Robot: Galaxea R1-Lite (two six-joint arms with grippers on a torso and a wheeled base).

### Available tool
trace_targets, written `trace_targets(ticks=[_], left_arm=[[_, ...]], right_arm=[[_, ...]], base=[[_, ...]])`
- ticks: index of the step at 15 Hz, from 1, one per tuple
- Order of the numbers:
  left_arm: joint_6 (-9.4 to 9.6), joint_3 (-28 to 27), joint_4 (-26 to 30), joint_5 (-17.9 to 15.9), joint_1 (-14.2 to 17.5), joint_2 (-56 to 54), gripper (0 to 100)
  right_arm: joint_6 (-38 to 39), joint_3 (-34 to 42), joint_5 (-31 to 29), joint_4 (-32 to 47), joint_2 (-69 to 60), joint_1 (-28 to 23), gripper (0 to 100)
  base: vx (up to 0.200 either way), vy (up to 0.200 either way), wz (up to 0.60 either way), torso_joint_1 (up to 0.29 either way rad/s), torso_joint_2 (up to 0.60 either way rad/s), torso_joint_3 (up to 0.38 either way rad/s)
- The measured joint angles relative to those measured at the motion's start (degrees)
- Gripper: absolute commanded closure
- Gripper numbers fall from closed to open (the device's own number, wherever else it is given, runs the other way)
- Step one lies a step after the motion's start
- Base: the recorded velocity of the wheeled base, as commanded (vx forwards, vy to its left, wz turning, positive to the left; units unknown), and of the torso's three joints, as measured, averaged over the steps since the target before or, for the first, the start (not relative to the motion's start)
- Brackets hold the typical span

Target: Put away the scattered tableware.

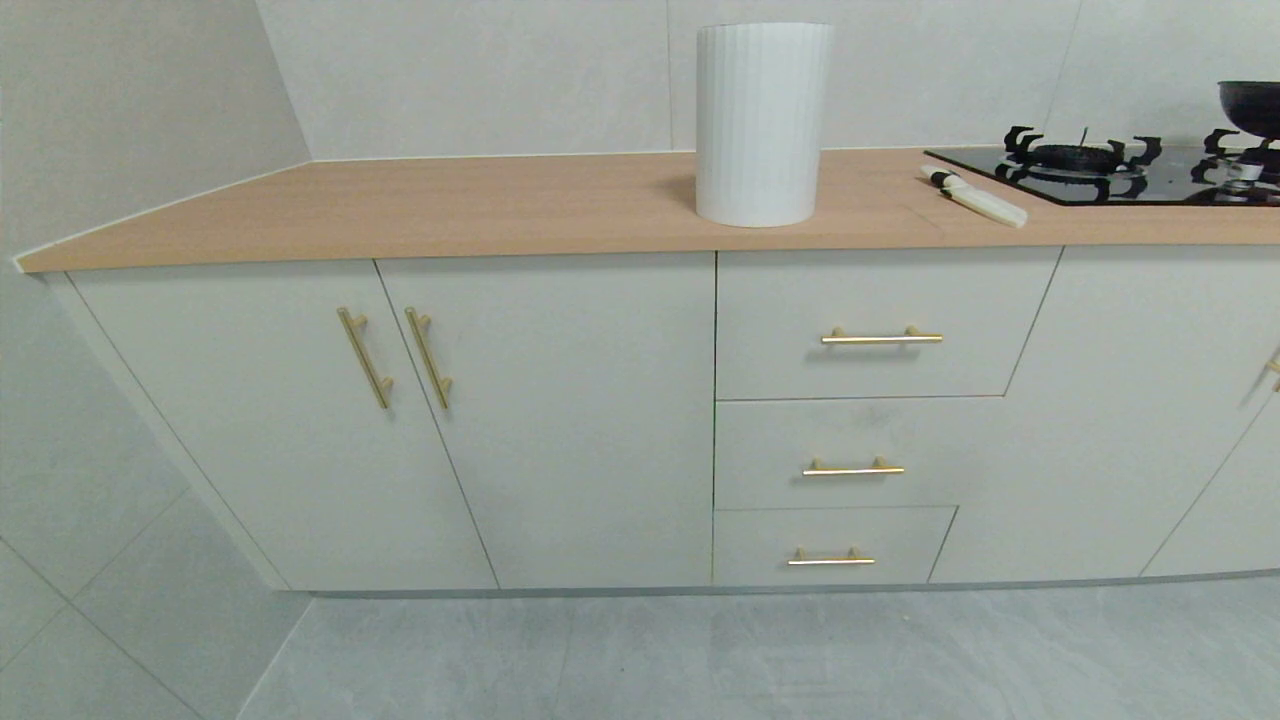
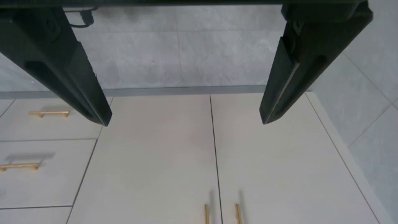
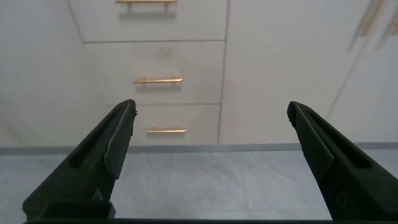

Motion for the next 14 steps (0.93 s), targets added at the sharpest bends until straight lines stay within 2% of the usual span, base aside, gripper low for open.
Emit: trace_targets(ticks=[14], left_arm=[[0.17, 0.0, 0.02, 0.0, 0.0, 0.0, 0]], right_arm=[[0.0, 1.34, 0.48, 0.84, -0.02, 0.02, 0]], base=[[0.0, 0.0, 0.0, 0.0, 0.0, 0.0]])
